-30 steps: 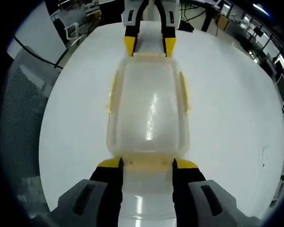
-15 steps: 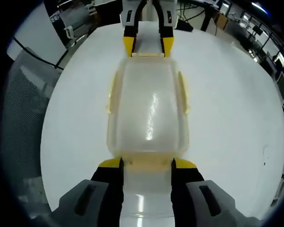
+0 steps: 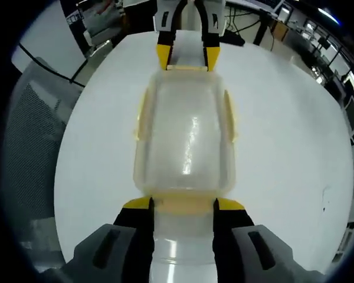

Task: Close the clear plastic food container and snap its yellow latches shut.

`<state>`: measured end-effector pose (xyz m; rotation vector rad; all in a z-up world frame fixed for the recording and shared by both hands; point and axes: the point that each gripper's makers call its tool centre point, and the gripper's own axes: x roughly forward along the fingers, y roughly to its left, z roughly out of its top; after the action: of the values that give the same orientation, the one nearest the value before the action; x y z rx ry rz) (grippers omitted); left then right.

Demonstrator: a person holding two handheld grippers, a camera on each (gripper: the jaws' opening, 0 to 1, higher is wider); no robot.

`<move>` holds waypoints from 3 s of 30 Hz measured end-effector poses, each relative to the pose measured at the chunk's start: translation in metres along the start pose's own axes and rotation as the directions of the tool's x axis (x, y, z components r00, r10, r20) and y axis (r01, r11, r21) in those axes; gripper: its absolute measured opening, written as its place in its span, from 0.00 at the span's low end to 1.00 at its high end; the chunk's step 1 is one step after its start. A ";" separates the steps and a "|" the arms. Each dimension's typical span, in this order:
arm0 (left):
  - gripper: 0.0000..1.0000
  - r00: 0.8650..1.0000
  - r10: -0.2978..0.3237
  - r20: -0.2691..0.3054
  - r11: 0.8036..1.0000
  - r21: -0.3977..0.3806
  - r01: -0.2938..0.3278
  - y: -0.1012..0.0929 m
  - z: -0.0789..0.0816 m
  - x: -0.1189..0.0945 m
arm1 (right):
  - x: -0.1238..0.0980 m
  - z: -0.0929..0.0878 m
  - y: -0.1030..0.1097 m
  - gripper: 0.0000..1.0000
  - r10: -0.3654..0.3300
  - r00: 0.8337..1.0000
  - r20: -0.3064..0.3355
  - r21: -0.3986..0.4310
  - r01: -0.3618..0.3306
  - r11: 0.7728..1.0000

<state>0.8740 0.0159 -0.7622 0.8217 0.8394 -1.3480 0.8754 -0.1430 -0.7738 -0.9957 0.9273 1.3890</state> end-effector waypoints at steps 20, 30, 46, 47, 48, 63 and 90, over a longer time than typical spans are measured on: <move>0.32 0.999 0.010 -0.033 1.000 -0.012 -0.010 -0.003 0.027 -0.025 | -0.041 -0.002 0.004 0.35 -0.009 1.000 0.014 -0.022 0.010 1.000; 0.32 1.000 0.016 -0.019 1.000 0.005 -0.016 -0.002 0.053 -0.037 | -0.064 -0.011 0.006 0.35 -0.019 1.000 0.015 -0.019 0.019 1.000; 0.32 1.000 0.013 -0.004 0.999 0.029 -0.013 -0.005 0.097 -0.033 | -0.090 -0.044 0.013 0.35 -0.027 1.000 -0.004 -0.001 0.027 1.000; 0.32 1.000 0.014 -0.004 0.999 0.031 -0.014 -0.005 0.099 -0.032 | -0.092 -0.046 0.012 0.35 -0.030 1.000 -0.005 0.002 0.030 1.000; 0.32 1.000 0.014 -0.004 0.999 0.033 -0.014 -0.004 0.102 -0.031 | -0.093 -0.048 0.012 0.35 -0.031 1.000 -0.006 0.002 0.031 1.000; 0.32 1.000 0.002 0.015 0.999 0.039 -0.003 -0.005 0.132 -0.013 | -0.105 -0.082 0.015 0.35 -0.031 0.999 -0.029 0.020 0.032 0.999; 0.32 0.999 -0.016 0.037 0.999 0.044 0.014 0.000 0.179 0.024 | -0.118 -0.140 0.012 0.36 -0.025 0.997 -0.068 0.042 0.027 0.999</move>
<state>0.8821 -0.1525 -0.6979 0.8232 0.7904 -1.3953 0.8720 -0.3152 -0.7090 -1.0239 0.9863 1.3157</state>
